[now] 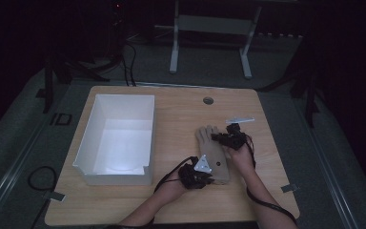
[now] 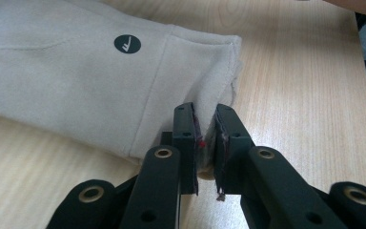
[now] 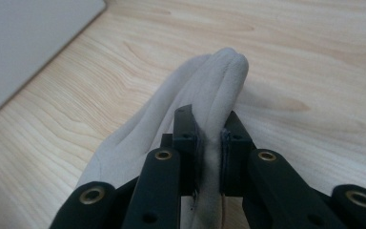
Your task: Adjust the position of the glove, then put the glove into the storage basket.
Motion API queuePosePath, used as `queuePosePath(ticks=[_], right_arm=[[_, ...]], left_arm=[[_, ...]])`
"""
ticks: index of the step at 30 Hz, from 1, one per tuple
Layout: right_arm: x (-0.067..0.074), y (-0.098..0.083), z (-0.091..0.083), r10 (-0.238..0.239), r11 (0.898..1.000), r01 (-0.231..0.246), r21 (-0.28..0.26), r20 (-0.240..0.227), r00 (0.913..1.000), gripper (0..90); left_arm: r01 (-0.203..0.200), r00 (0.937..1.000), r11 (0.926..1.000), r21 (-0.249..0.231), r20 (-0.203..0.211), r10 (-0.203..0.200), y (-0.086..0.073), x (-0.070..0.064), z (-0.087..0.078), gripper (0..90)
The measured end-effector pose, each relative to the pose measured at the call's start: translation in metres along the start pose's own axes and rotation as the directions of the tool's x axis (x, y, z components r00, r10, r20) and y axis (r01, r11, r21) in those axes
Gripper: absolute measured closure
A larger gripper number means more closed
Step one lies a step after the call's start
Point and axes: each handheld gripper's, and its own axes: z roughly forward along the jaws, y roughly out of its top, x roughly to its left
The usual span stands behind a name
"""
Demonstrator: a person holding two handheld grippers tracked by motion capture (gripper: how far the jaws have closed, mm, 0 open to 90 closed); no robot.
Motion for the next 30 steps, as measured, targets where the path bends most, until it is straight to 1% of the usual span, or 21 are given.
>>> queuePosePath(ticks=[2, 3, 4, 5, 7, 8, 9, 10, 12, 13, 14, 16, 19, 21, 22, 23, 27, 30], right_arm=[[0.000, 0.004, -0.005, 0.003, 1.000, -0.004, -0.015, -0.007, 1.0000, 80.5], [0.002, 0.009, -0.010, 0.002, 1.000, -0.002, -0.030, -0.008, 1.0000, 80.5], [0.002, 0.009, -0.010, 0.002, 1.000, -0.002, -0.030, -0.008, 1.0000, 80.5], [0.004, 0.014, -0.016, -0.001, 0.999, 0.001, -0.041, -0.013, 0.9999, 80.4], [0.004, 0.016, -0.018, -0.005, 0.999, 0.004, -0.044, -0.014, 0.9999, 80.5], [0.006, 0.019, -0.022, -0.009, 0.999, 0.008, -0.051, -0.020, 0.9998, 80.5], [0.008, 0.024, -0.030, -0.005, 0.998, 0.003, -0.070, -0.033, 0.9994, 80.5], [0.008, 0.024, -0.030, -0.005, 0.998, 0.003, -0.070, -0.033, 0.9994, 80.5], [0.010, 0.030, -0.040, -0.007, 0.996, 0.003, -0.093, -0.040, 0.9992, 80.5], [0.015, 0.038, -0.051, -0.023, 0.993, 0.018, -0.116, -0.038, 0.9990, 80.4], [0.015, 0.038, -0.051, -0.023, 0.993, 0.018, -0.116, -0.038, 0.9990, 80.4], [0.018, 0.044, -0.059, -0.032, 0.991, 0.027, -0.131, -0.034, 0.9989, 80.4], [0.022, 0.052, -0.070, -0.046, 0.988, 0.042, -0.151, -0.027, 0.9986, 80.5], [0.025, 0.060, -0.078, -0.051, 0.985, 0.046, -0.167, -0.025, 0.9984, 80.5], [0.025, 0.060, -0.078, -0.051, 0.985, 0.046, -0.167, -0.025, 0.9984, 80.5], [0.026, 0.062, -0.080, -0.051, 0.984, 0.046, -0.170, -0.025, 0.9984, 80.4], [0.032, 0.074, -0.089, -0.071, 0.979, 0.066, -0.191, -0.022, 0.9972, 80.5], [0.038, 0.084, -0.094, -0.085, 0.976, 0.079, -0.203, -0.021, 0.9961, 80.5]], left_arm=[[-0.003, 1.0000, 1.0000, 0.006, -0.003, 0.003, 0.003, 0.001, -0.005, 81.6], [-0.002, 1.0000, 1.0000, 0.003, -0.007, 0.002, 0.005, 0.001, -0.007, 81.6], [-0.005, 1.0000, 1.0000, 0.003, -0.004, 0.005, 0.006, 0.002, -0.009, 81.6], [-0.006, 1.0000, 1.0000, -0.001, -0.006, 0.006, 0.008, 0.001, -0.012, 81.6], [-0.014, 0.9999, 0.9999, -0.002, -0.003, 0.014, 0.012, 0.001, -0.017, 81.6], [-0.016, 0.9999, 0.9998, -0.010, -0.005, 0.016, 0.014, 0.000, -0.020, 81.6], [-0.019, 0.9998, 0.9997, -0.012, -0.003, 0.019, 0.017, 0.000, -0.023, 81.5], [-0.022, 0.9998, 0.9996, -0.016, -0.003, 0.022, 0.020, 0.000, -0.027, 81.5], [-0.020, 0.9998, 0.9994, -0.028, -0.002, 0.020, 0.025, -0.001, -0.035, 81.5], [-0.027, 0.9996, 0.9992, -0.031, -0.003, 0.027, 0.030, -0.001, -0.040, 81.6], [-0.028, 0.9996, 0.9990, -0.033, -0.004, 0.028, 0.031, -0.001, -0.042, 81.6], [-0.057, 0.9982, 0.9980, -0.028, -0.020, 0.057, 0.040, -0.003, -0.050, 81.5], [-0.071, 0.9971, 0.9972, -0.024, -0.029, 0.070, 0.050, -0.005, -0.060, 81.5], [-0.085, 0.9956, 0.9963, -0.012, -0.040, 0.084, 0.056, -0.006, -0.067, 81.5], [-0.090, 0.9950, 0.9959, -0.005, -0.043, 0.090, 0.058, -0.005, -0.070, 81.5], [-0.087, 0.9952, 0.9962, -0.002, -0.044, 0.087, 0.062, -0.005, -0.075, 81.5], [-0.099, 0.9936, 0.9951, 0.005, -0.055, 0.099, 0.072, -0.005, -0.091, 81.5], [-0.116, 0.9907, 0.9933, 0.007, -0.072, 0.116, 0.078, -0.005, -0.105, 81.5]])
